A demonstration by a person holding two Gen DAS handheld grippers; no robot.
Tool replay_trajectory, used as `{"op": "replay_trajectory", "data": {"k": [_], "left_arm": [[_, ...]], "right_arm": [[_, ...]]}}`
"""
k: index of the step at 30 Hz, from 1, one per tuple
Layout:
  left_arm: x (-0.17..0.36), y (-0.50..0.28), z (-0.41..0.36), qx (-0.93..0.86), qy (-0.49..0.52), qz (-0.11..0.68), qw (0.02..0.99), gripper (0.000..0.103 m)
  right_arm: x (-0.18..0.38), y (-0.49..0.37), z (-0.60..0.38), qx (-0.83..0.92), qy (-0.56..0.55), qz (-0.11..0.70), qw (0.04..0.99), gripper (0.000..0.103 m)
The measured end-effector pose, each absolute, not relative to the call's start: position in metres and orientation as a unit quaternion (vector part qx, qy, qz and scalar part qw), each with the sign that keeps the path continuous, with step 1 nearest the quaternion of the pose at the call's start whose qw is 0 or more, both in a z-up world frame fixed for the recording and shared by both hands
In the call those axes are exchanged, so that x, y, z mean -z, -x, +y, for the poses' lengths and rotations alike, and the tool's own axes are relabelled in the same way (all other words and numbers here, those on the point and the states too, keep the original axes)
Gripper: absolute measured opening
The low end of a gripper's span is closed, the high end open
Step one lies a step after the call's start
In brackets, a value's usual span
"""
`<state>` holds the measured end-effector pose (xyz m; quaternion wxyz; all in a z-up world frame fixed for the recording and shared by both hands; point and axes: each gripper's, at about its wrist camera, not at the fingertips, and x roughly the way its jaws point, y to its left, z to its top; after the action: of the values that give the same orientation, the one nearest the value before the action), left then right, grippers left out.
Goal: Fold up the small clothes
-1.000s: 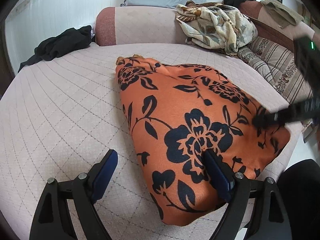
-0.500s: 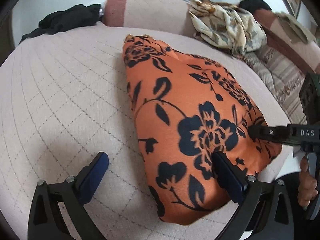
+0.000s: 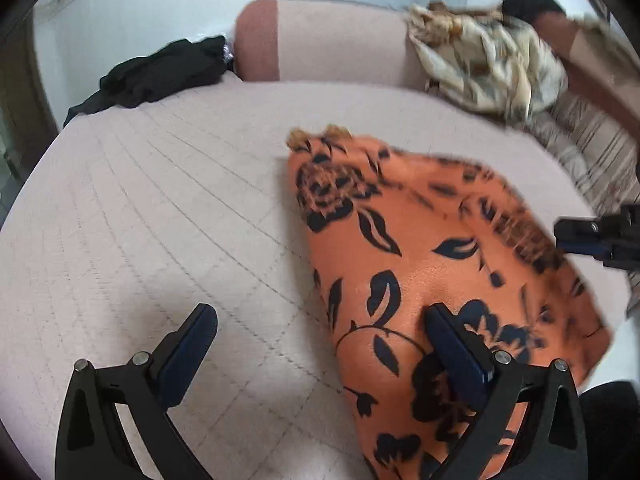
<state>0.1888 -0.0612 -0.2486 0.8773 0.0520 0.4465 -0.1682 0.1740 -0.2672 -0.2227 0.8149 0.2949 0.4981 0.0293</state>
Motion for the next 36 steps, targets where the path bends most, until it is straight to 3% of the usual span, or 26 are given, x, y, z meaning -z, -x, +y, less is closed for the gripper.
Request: {"op": "replay_trajectory", "data": {"k": [4, 14, 21, 31, 36], "left_arm": [[0.252, -0.186, -0.07, 0.167, -0.069, 0.436, 0.882, 0.103], [0.249, -0.186, -0.068, 0.164, -0.066, 0.438, 0.881, 0.103], [0.248, -0.186, -0.069, 0.163, -0.067, 0.438, 0.882, 0.103], [0.25, -0.187, -0.068, 0.162, -0.06, 0.443, 0.88, 0.103], [0.251, -0.187, -0.068, 0.161, -0.059, 0.443, 0.88, 0.103]], "right_arm": [[0.268, -0.191, -0.275, 0.007, -0.308, 0.536, 0.786, 0.029], [0.222, -0.224, -0.272, 0.012, -0.275, 0.498, 0.822, 0.029], [0.269, -0.279, -0.265, 0.03, -0.273, 0.536, 0.798, 0.029], [0.224, -0.308, -0.21, -0.04, -0.233, 0.512, 0.825, 0.03], [0.249, -0.335, -0.166, -0.073, -0.217, 0.529, 0.817, 0.03]]}}
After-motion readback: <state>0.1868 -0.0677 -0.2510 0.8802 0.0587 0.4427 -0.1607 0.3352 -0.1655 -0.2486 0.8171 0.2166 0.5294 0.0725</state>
